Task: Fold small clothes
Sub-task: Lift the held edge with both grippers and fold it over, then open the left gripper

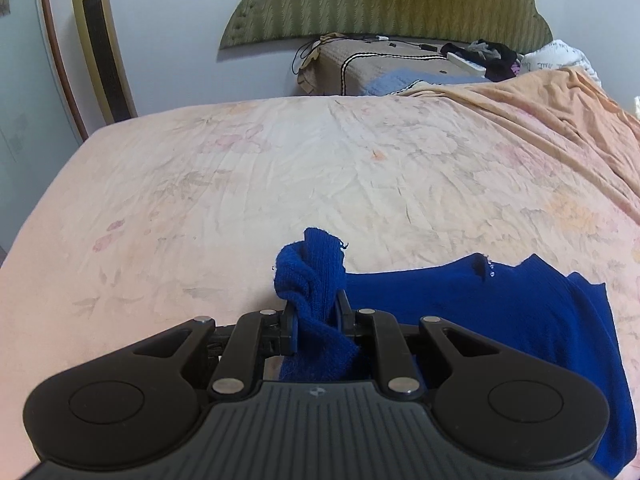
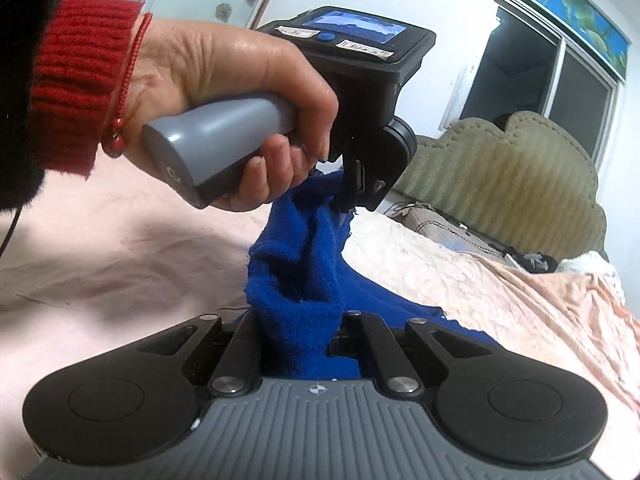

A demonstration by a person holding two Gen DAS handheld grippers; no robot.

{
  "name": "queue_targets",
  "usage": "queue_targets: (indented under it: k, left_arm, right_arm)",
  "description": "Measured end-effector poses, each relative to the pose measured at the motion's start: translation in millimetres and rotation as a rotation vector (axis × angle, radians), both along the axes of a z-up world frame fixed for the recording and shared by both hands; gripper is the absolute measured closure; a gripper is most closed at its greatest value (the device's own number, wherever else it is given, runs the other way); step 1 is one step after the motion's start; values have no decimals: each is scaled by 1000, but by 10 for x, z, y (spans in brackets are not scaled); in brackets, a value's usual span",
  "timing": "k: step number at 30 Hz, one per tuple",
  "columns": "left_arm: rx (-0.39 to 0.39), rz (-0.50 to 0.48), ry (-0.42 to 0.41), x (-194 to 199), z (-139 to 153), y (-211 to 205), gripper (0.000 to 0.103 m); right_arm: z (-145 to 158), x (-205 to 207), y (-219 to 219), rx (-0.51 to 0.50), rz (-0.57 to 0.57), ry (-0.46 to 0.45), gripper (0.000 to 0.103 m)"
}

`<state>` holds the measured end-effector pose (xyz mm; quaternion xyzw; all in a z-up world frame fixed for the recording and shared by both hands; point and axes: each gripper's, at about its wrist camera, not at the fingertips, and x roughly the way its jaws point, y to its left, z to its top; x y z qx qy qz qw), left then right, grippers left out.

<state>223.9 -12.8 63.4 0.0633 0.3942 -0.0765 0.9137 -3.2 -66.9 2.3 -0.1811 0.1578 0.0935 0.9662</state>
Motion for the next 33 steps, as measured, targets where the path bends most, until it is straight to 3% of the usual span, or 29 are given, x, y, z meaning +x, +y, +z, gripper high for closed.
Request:
queue_targets:
  k: [12,33]
  left_arm:
    - [33,-32,-29,-118,66,-421,88]
    - [71,-119,-19,-137,-98,-1265,88]
  right_arm:
    - [56,-102,-412,98,-60,-7,95]
    - [-31,-192,-1138,255,-173,42,96]
